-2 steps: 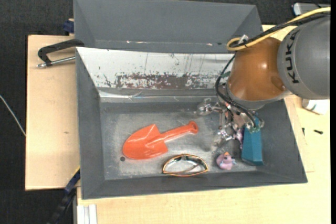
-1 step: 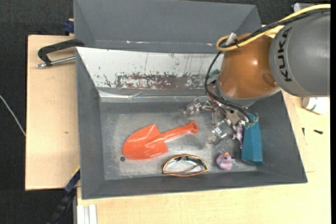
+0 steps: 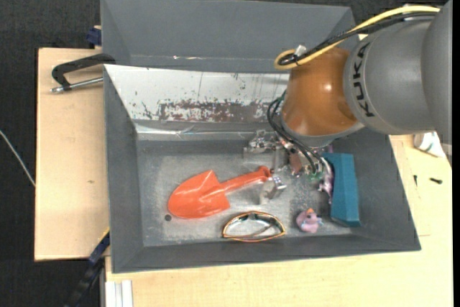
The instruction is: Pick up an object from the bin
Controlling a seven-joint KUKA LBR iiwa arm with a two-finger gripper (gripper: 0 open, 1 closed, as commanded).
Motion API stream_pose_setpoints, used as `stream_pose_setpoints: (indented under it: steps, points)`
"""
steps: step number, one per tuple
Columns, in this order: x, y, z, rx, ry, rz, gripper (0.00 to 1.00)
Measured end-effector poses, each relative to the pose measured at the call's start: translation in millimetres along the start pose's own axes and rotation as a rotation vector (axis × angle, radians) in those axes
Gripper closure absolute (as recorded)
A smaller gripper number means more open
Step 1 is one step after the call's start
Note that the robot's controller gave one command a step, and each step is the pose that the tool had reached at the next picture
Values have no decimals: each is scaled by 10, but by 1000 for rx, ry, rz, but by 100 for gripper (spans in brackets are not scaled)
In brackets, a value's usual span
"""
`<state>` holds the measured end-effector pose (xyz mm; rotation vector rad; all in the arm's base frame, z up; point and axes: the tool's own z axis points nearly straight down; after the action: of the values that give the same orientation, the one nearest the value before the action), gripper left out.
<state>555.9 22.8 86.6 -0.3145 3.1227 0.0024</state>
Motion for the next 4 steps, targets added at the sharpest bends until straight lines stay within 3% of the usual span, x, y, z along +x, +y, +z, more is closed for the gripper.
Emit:
stream_pose_setpoints:
  steps: [1,4]
  points:
    - [-181,189,101,4,6,-350,100]
    - [-189,197,77,2,-2,-349,100]
